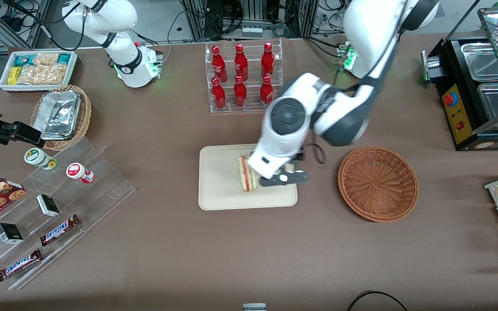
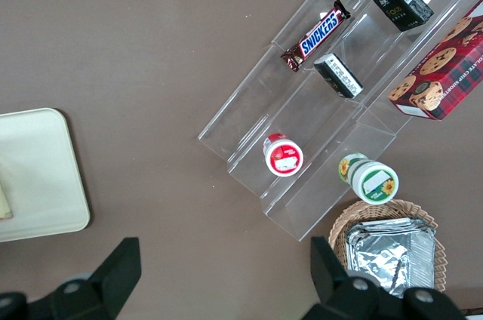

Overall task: Place sandwich from basket to tray
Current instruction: 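Raise the open left gripper away from the sandwich on the tray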

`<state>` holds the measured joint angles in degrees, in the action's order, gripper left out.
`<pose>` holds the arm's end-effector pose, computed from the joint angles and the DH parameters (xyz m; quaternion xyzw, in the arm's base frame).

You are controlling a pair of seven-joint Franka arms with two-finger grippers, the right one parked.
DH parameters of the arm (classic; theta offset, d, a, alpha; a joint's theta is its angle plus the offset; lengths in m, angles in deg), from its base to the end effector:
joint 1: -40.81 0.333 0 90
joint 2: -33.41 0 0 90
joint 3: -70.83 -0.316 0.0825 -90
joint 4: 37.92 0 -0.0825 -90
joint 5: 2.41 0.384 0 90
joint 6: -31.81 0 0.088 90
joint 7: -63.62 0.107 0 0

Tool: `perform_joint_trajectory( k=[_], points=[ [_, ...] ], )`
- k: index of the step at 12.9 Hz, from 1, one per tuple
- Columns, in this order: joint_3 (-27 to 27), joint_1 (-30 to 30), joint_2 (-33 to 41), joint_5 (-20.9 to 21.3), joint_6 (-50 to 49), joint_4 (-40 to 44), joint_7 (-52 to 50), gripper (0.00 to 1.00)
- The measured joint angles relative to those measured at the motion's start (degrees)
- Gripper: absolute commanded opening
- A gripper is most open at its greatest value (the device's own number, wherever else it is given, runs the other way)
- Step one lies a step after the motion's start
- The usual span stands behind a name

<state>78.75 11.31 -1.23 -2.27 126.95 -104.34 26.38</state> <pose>0.5843 -0.4142 0.4407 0.9980 0.0084 -0.0622 0.0010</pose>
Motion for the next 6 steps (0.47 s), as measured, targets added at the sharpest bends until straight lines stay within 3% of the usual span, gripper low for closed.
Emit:
perform_joint_trajectory(
  k=[2, 6],
  points=[
    [-0.27, 4.19, 4.39, 0.02, -1.29, -5.29, 12.11, 1.00],
    [-0.58, 14.11, 14.35, 0.03, -1.40, -16.41, 25.50, 1.00]
  ],
)
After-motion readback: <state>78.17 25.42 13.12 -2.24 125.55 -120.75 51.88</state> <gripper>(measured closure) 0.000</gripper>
